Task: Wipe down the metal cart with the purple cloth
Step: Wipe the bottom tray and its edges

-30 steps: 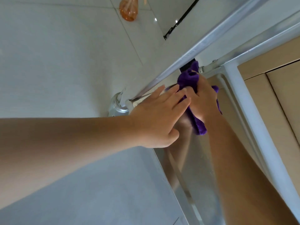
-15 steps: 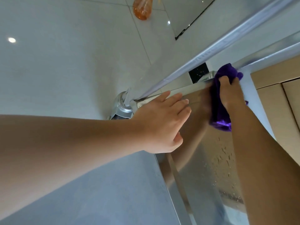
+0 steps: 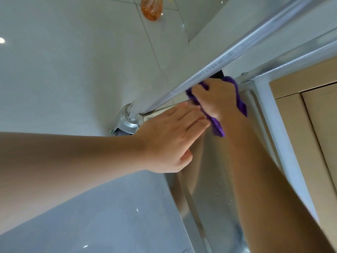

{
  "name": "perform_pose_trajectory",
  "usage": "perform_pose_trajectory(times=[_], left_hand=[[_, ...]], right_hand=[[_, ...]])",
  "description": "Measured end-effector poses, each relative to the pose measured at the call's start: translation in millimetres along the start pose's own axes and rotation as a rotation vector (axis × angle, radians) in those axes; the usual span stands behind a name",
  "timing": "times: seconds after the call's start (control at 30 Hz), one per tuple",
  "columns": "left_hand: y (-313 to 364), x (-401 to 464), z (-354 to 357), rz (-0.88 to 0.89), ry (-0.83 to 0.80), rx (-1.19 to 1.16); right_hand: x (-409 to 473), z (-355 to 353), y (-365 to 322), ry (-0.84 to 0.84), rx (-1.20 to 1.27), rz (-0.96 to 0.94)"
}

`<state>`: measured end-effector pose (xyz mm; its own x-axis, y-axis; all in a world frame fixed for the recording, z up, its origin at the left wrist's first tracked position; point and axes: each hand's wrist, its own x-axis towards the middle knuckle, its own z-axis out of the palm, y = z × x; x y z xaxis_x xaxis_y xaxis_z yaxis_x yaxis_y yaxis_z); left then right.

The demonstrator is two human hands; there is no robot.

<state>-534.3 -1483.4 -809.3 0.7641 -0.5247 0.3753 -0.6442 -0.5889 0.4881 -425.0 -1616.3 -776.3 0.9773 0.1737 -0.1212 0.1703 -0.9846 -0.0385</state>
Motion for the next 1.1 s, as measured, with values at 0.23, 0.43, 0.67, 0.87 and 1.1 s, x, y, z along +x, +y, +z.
perform_pose_trajectory(times=[0.23,0.43,0.67,0.87,1.1], left_hand=[[-3.5,-0.1,2.7,0.027,0.062,-0.035],[-3.4,-1.5,6.4,0.019,0.070,-0.029],[-3.5,-2.5,4.0,0.056,0.146,-0.045],[-3.3,-1.8,0.3,0.069,0.138,-0.078],[-4.0,-0.7,-0.1,0.039,0.119,-0.150]], right_hand=[[-0.1,9.8,12.7,0.046,0.233,-0.070],[29.0,4.7,63.1,0.249,0.191,0.274],[23.9,0.9,57.8,0.167,0.148,0.351],[-17.2,12.2,20.3,0.245,0.336,0.135],[-84.0,33.5,-12.6,0.112,0.201,-0.005]])
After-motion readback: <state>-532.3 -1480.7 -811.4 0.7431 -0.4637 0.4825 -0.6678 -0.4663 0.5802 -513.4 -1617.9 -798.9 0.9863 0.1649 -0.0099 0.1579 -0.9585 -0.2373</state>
